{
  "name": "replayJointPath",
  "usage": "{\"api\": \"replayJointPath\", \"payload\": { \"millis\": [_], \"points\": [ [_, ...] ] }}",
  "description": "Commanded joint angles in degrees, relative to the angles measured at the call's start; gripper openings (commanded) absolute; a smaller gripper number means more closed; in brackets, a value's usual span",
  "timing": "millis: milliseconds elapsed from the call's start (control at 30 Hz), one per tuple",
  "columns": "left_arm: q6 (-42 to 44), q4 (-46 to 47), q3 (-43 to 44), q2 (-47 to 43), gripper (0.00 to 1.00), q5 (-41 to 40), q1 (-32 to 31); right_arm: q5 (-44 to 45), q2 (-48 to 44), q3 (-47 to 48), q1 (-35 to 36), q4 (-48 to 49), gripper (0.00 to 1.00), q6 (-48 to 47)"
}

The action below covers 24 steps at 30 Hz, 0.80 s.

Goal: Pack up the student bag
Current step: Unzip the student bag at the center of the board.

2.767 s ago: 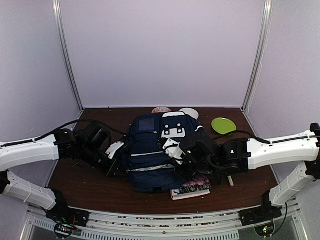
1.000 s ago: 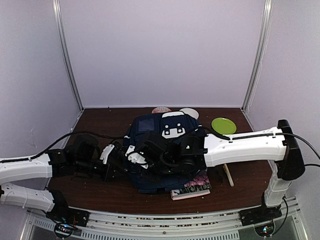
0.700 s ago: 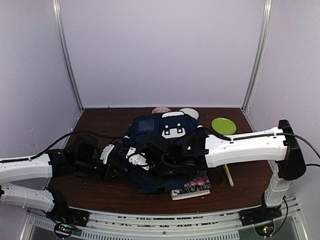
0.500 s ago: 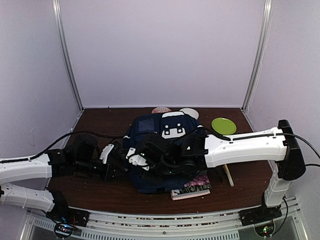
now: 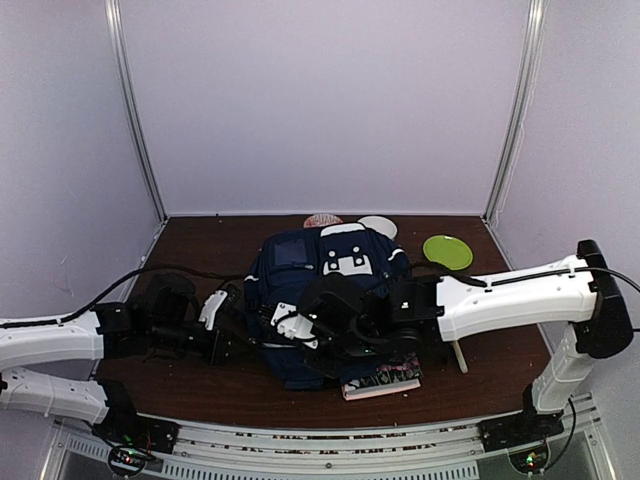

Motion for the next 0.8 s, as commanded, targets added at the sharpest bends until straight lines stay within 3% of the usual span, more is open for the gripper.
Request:
{"api": "replayJointPath", "payload": {
  "millis": [0,233,600,767],
  "points": [
    [-0.9,1.1,0.8,3.3,0.0,-6.2,0.4,-2.9,-9.6,-6.5,0.1,2.5,0.0,0.0],
    [-1.0,2.3,3.3,8.8,0.0,-9.2,0.9,-5.1,-17.4,-12.5,0.0,4.7,0.0,2.0],
    [-0.6,0.0,5.1,11.4,0.0,-12.3,1.6,-2.1,-19.0,-15.9,0.0,6.8,0.0,3.9],
    [0.6,1.8,5.6,10.9,0.0,-6.4,1.2,-2.1,-17.1,-15.2,0.0,7.0,0.0,4.7]
  ]
}}
